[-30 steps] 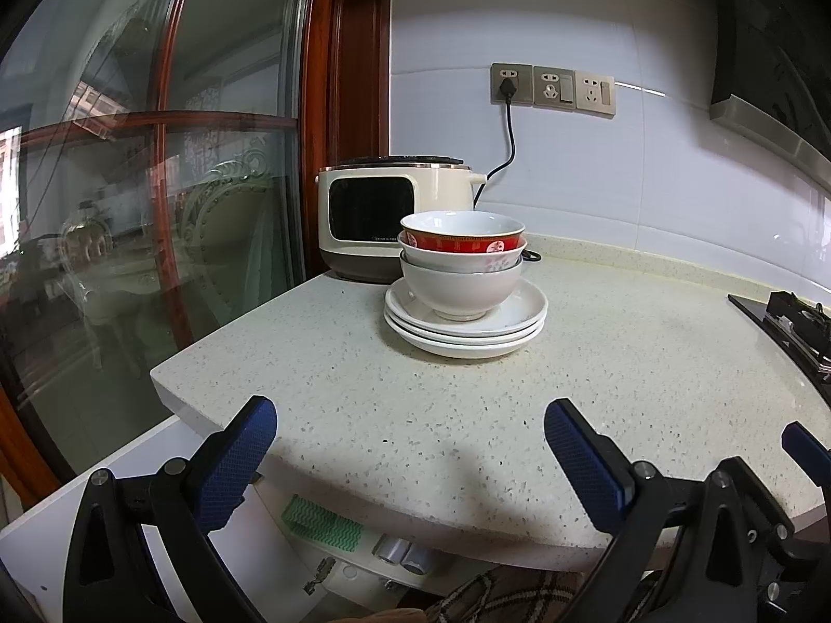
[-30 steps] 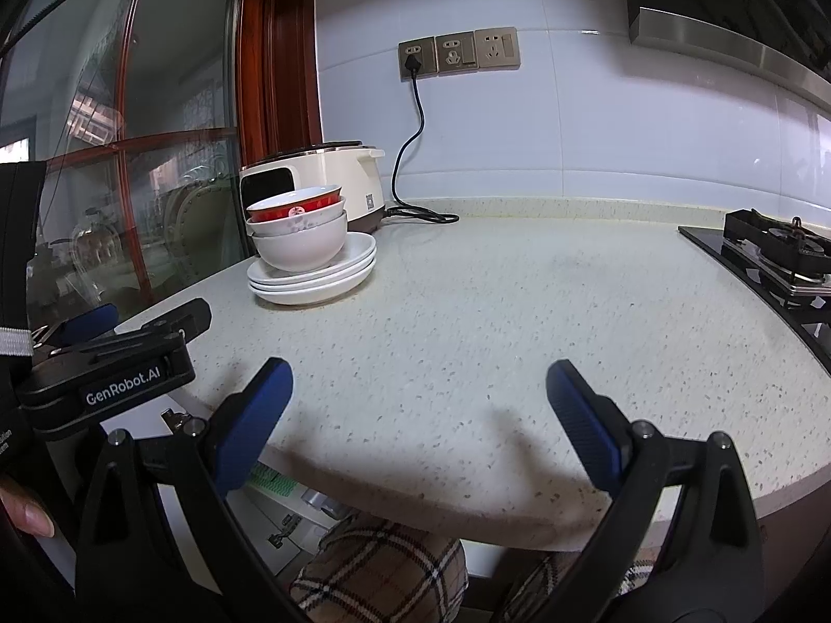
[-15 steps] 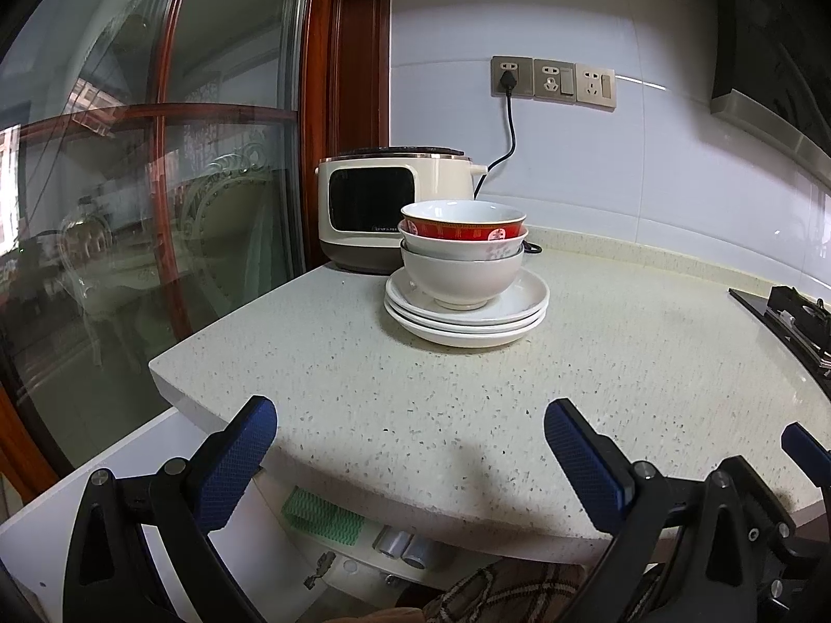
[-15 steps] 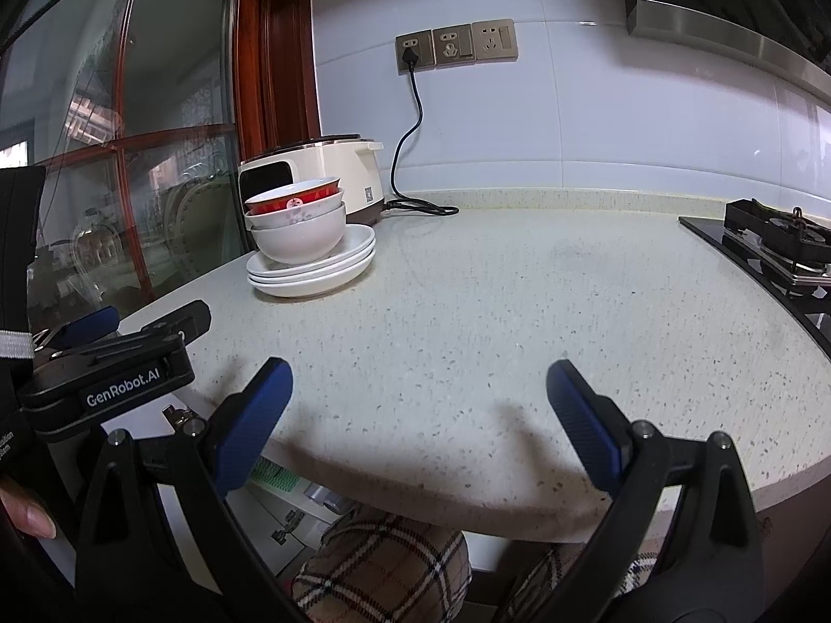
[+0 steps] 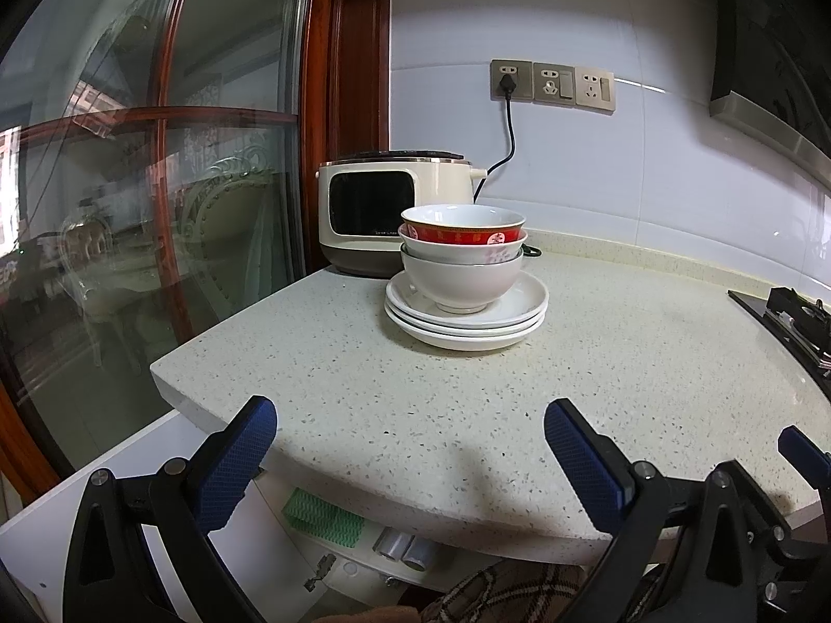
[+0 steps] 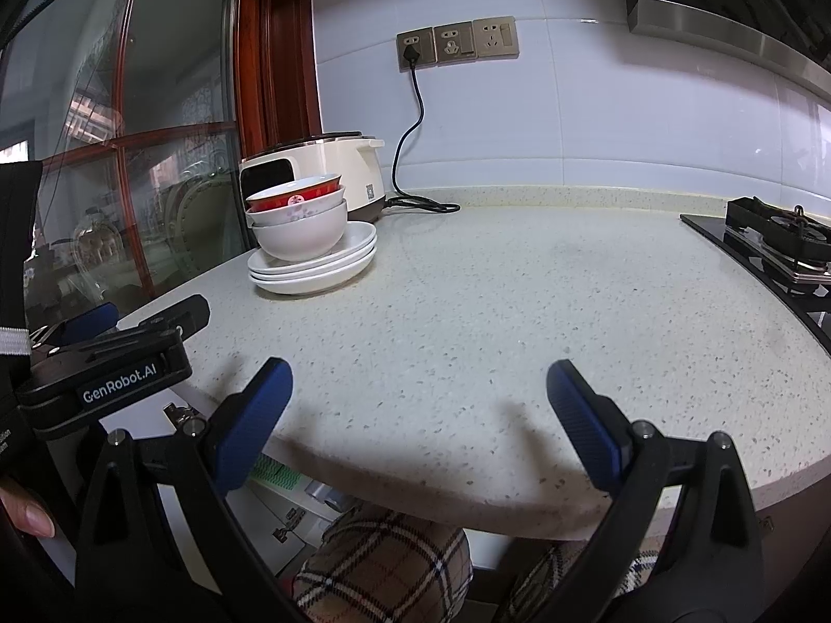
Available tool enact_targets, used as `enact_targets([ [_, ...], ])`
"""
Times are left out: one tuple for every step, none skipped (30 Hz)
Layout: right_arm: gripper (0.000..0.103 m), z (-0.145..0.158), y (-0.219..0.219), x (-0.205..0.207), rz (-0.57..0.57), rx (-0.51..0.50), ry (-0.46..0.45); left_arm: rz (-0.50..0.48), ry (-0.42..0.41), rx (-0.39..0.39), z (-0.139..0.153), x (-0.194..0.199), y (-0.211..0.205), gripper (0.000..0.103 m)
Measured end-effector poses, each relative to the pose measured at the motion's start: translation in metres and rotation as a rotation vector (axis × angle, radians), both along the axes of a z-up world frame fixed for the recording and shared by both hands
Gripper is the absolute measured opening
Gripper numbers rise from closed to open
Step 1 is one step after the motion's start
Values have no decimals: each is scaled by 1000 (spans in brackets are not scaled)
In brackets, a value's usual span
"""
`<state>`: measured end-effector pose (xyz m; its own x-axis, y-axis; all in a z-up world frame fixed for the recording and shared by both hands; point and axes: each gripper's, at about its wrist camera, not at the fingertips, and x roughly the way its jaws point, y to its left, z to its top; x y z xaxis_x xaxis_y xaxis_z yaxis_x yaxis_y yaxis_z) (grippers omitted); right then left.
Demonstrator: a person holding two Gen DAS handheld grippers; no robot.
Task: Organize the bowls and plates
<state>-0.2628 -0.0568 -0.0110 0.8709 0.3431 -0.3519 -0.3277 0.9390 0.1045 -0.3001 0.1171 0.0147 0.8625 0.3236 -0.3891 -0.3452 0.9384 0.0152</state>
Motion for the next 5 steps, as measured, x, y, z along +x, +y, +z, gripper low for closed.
enact_targets([
  [99,0,0,1,0,0,0,4,-1,1,0,0,-1,103],
  [99,0,0,0,0,0,0,13,-5,-1,0,-1,-1,103],
  [99,0,0,0,0,0,1,22,-12,-7,0,-2,0,103],
  [99,0,0,0,-1,0,0,25,-16,-12,0,-2,1,103],
  [99,0,0,0,-1,1,1,27,-16,-15,0,-2,2,103],
])
